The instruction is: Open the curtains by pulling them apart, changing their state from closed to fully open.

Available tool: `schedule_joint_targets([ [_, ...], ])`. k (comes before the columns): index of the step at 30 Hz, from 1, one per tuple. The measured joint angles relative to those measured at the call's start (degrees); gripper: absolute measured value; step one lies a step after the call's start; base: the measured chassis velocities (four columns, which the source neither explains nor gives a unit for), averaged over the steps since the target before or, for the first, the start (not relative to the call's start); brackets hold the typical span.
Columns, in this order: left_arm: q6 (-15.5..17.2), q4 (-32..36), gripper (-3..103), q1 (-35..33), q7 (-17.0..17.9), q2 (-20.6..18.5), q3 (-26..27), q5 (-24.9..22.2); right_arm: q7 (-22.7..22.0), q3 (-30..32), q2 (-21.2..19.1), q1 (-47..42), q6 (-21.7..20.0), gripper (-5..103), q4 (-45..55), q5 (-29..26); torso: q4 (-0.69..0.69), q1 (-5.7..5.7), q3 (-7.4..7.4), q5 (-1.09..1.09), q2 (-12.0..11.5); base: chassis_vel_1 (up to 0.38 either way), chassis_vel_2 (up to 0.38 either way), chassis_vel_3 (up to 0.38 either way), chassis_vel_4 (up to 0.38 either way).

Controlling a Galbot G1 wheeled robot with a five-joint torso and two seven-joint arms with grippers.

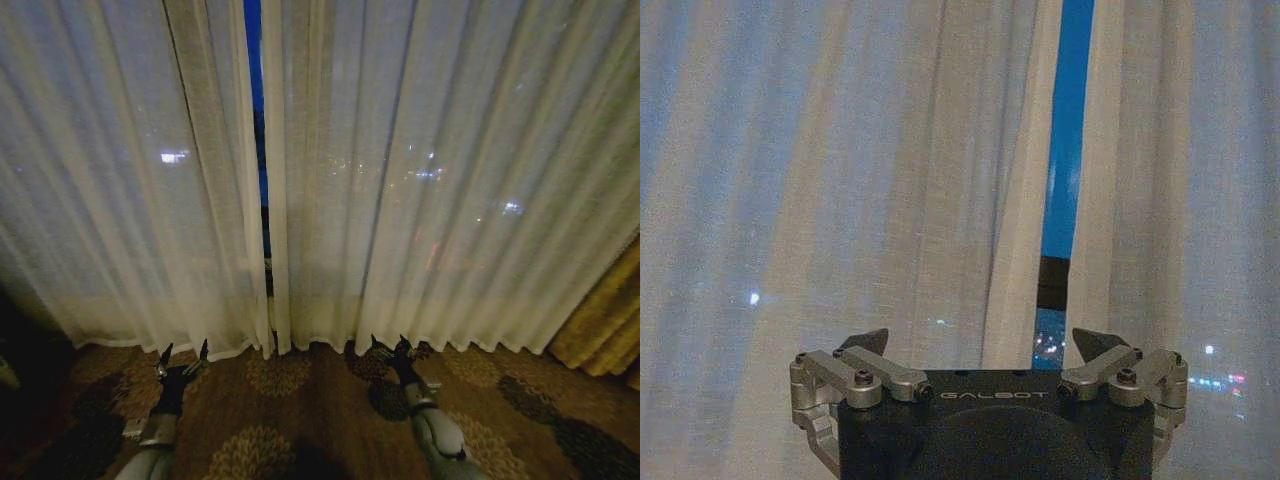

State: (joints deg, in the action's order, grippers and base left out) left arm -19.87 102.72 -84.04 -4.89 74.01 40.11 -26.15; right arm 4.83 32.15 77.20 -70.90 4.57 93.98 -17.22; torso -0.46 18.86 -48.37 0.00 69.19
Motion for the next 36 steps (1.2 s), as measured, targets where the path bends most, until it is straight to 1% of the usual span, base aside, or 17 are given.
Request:
schedule_joint_targets([
  [7, 0.0, 0.0, 100, 0.0, 0.0, 0.0, 0.0, 0.0, 0.3, -0.1, 0.5, 0.5, 0.4, 100, -1.0, 0.1, 0.0, 0.03, -0.01, -0.02, 0.0, -0.305, 0.291, 0.328, -0.333],
  [11, 0.0, 0.0, 100, 0.0, 0.0, 0.0, 0.0, 0.0, 0.5, -0.2, 0.7, 0.5, 0.7, 100, -1.3, 0.2, 0.0, 0.06, -0.02, 0.03, 0.0, -0.342, 0.349, 0.344, -0.371],
  [14, 0.0, 0.0, 100, 0.0, 0.0, 0.0, 0.0, 0.0, 0.5, -0.4, 0.8, 0.7, 1.3, 100, -1.5, -0.1, 0.0, 0.0, 0.01, -0.04, 0.0, -0.392, 0.347, 0.388, -0.363],
  [18, 0.0, 0.0, 100, 0.0, 0.0, 0.0, 0.0, 0.0, 0.5, -0.6, 0.7, 0.9, 1.5, 100, -1.7, -0.7, 0.0, 0.02, 0.0, -0.03, 0.0, -0.331, 0.34, 0.344, -0.338],
  [19, 0.0, 0.0, 100, 0.0, 0.0, 0.0, 0.0, 0.0, 0.4, -0.8, 0.6, 1.1, 1.8, 100, -1.9, -0.9, 0.01, 0.01, 0.0, 0.03, 0.0, -0.288, 0.35, 0.325, -0.356],
  [24, 0.0, 0.0, 100, 0.0, 0.0, 0.0, 0.0, 0.0, -1.1, -1.2, 0.9, 2.2, 3.9, 100, -3.0, -1.5, 0.0, 0.05, -0.01, 0.0, 0.0, -0.282, 0.285, 0.266, -0.28],
  [27, 0.0, 0.0, 100, 0.0, 0.0, 0.0, 0.0, 0.0, -1.5, -1.4, 0.9, 2.8, 5.4, 100, -4.1, -0.9, 0.0, 0.11, -0.04, 0.0, 0.0, -0.163, 0.157, 0.121, -0.156],
  [33, 0.0, 0.0, 100, 0.0, 0.0, 0.0, 0.0, 0.0, -2.4, -2.0, 0.9, 4.2, 5.5, 100, -5.0, 0.9, 0.0, -0.02, 0.01, -0.01, 0.0, -0.026, 0.028, 0.016, -0.024],
  [36, 0.0, 0.0, 100, 0.0, 0.0, 0.0, 0.0, 0.0, -4.9, -3.4, 1.0, 6.9, 4.5, 100, -7.0, 1.3, 0.0, -0.09, 0.04, 0.0, 0.1, 0.038, -0.059, -0.053, 0.065],
])
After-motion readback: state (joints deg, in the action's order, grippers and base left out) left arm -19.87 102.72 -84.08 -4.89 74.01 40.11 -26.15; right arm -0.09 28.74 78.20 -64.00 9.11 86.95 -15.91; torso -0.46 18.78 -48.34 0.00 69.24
